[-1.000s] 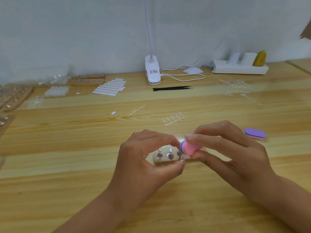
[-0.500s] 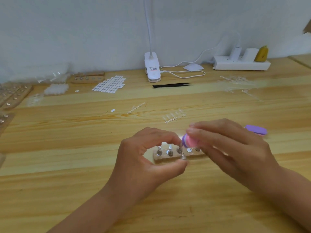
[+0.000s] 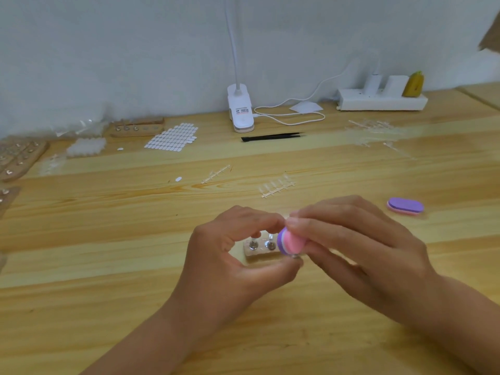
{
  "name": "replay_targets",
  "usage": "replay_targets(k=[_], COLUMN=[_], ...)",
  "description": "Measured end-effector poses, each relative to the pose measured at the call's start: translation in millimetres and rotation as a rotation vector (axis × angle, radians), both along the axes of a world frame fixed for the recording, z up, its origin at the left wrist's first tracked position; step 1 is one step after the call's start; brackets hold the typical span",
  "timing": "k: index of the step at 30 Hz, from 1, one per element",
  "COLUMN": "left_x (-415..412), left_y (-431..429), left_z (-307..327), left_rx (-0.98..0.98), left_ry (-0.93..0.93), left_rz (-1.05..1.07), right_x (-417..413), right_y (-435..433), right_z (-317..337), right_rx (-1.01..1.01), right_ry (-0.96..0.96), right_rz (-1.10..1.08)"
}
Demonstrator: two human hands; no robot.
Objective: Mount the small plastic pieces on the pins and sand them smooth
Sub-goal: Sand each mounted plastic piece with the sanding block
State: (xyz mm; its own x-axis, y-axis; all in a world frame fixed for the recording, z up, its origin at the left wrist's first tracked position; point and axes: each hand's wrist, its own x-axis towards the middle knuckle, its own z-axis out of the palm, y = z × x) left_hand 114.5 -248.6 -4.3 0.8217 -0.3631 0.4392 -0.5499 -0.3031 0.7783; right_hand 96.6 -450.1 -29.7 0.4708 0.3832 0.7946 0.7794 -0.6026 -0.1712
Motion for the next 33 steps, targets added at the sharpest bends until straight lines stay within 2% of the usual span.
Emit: replay_targets(k=[3,6,17,20,24,29,33], left_x=[1.5,2.9,4.4,5.8,5.2,4.7,3.5], left_y=[2.4,2.3,-0.2,1.4,1.3,3.9,1.9], left_z=[-1.7,-2.6,-6.6,-8.1,-8.1,-7.9,-5.3], left_rx=[-0.031,-0.056,-0.099,-0.108,-0.103,-0.111,-0.072], left_ry=[0.033,0.063,0.063,0.089,0.101,0.121,0.071], left_rz=[-0.007,-0.038,-0.133,-0.139,-0.139,-0.122,-0.124], right_x=[3.5,-1.6,-4.8,-1.1,-3.2,1.9,-4.8], right_y=[-8.3,-2.8,1.2,-2.8,2.4,-1.0,4.4], right_z=[2.8,5.1,2.0,0.5,-0.1,-1.7,-0.1], right_rx=[0.043,0.12,0.133,0.141,0.165,0.151,0.142], right_ry=[0.016,0.005,0.013,0.044,-0.006,0.063,-0.025], right_rz=[-0.08,-0.053,-0.012,-0.06,-0.058,-0.127,-0.108])
